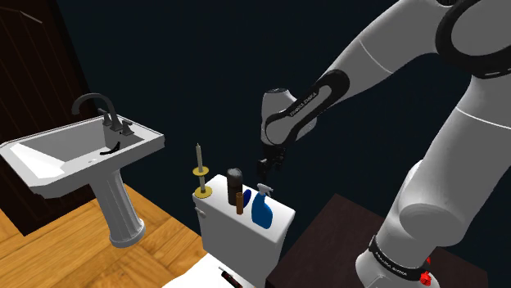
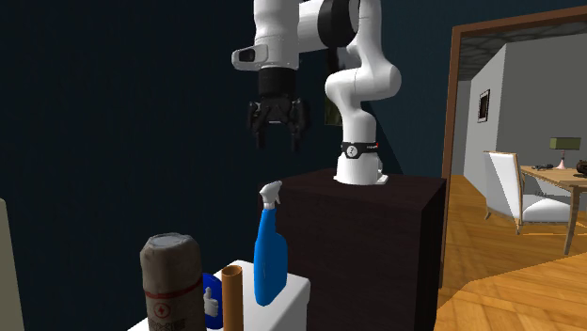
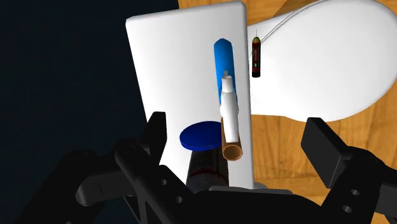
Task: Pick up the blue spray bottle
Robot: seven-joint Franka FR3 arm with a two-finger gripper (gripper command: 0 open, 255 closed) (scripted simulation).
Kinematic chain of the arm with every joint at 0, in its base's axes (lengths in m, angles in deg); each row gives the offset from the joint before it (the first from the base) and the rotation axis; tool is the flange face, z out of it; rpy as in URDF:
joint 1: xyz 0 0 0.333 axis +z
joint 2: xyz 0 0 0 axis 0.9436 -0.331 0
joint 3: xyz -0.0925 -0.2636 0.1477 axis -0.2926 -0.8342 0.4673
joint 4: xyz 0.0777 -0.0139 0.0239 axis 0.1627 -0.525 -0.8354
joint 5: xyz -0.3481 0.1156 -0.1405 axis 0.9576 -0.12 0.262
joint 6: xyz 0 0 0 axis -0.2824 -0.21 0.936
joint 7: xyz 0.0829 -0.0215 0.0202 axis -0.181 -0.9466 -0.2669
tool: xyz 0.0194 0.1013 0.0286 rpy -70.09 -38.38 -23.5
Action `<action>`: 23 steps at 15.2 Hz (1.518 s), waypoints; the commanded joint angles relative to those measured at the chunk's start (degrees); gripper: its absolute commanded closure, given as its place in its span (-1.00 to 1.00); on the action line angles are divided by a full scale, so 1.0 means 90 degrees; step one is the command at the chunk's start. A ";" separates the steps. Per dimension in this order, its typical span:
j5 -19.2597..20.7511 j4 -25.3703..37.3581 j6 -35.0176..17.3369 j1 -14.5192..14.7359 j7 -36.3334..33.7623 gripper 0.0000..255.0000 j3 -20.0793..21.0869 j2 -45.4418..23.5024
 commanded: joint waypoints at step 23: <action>-0.0201 0.0574 -0.1713 0.0006 0.0250 1.00 0.0039 -0.2071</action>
